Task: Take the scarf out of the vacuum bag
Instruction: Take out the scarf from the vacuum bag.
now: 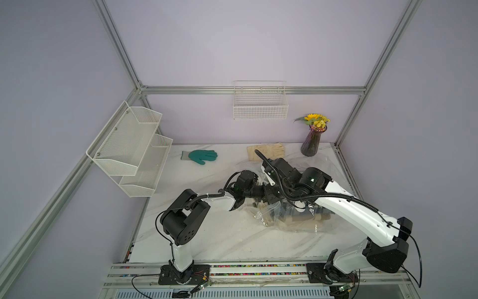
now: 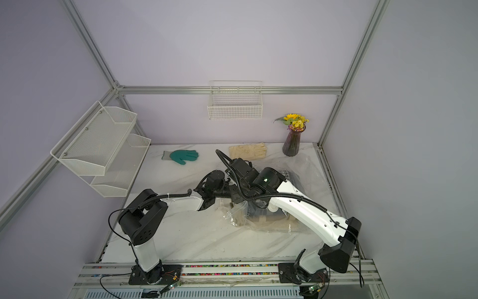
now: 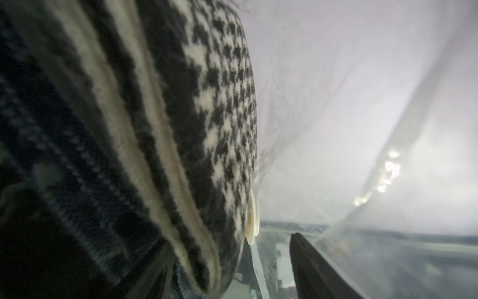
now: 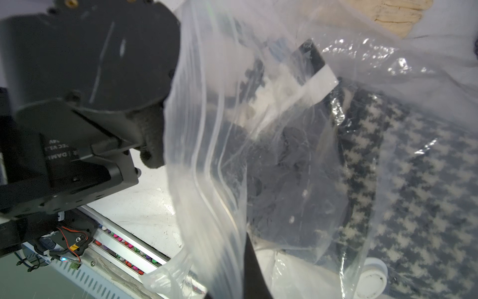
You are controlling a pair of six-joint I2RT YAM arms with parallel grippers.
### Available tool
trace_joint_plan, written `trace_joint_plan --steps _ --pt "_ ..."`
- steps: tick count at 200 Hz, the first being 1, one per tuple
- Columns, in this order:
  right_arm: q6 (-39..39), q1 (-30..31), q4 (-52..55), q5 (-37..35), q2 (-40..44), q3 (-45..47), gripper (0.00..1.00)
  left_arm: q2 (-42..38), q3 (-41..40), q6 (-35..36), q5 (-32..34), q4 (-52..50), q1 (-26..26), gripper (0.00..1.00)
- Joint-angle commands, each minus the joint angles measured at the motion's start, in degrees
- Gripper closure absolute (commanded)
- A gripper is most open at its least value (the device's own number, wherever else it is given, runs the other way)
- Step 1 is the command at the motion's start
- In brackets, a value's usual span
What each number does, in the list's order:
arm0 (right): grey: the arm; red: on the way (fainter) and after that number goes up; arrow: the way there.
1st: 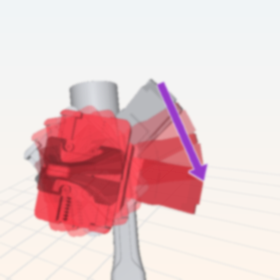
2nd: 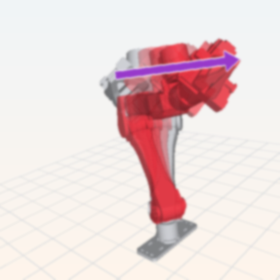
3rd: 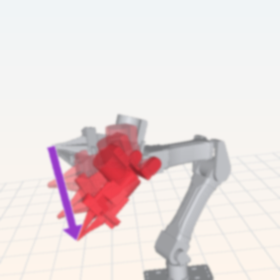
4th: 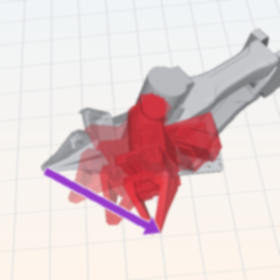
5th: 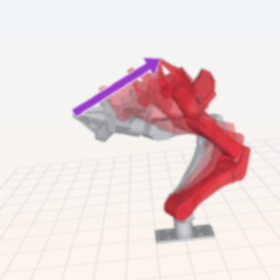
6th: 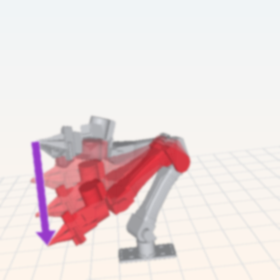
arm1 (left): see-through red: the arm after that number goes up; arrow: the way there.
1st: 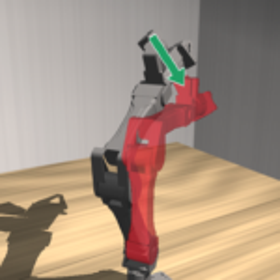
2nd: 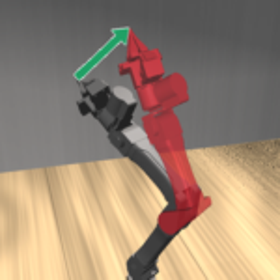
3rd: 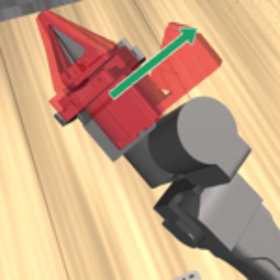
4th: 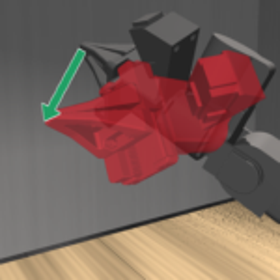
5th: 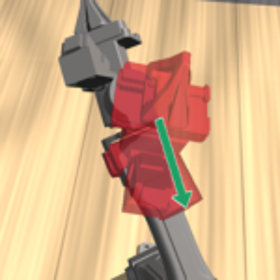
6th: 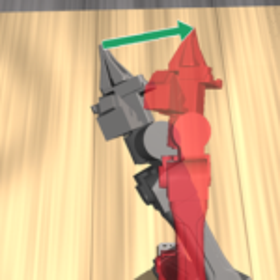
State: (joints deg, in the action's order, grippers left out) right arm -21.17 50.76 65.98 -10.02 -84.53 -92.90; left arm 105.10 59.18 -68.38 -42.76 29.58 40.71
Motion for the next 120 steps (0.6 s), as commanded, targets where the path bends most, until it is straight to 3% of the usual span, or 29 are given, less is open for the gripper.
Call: trace_joint_plan --steps 1,42,96,120 --pt "-0.10 -0.20 -0.20 -0.79 0.77 0.00 0.93 0.25 2.83 -0.35 -1.77 3.35 0.50 0.29" --pt "0.07 -0.14 -0.19 -0.96 0.69 0.00 0.93 1.08 4.81 3.24 -1.07 -4.85 1.04 0.32" --pt "0.32 -0.31 -0.63 -0.96 0.60 0.12 0.93 1.94 7.07 4.53 -1.08 -8.17 1.64 0.36" --pt "0.28 -0.27 -0.37 -1.45 0.68 -0.31 0.93 2.01 7.62 3.32 -1.79 -6.40 1.87 0.52"
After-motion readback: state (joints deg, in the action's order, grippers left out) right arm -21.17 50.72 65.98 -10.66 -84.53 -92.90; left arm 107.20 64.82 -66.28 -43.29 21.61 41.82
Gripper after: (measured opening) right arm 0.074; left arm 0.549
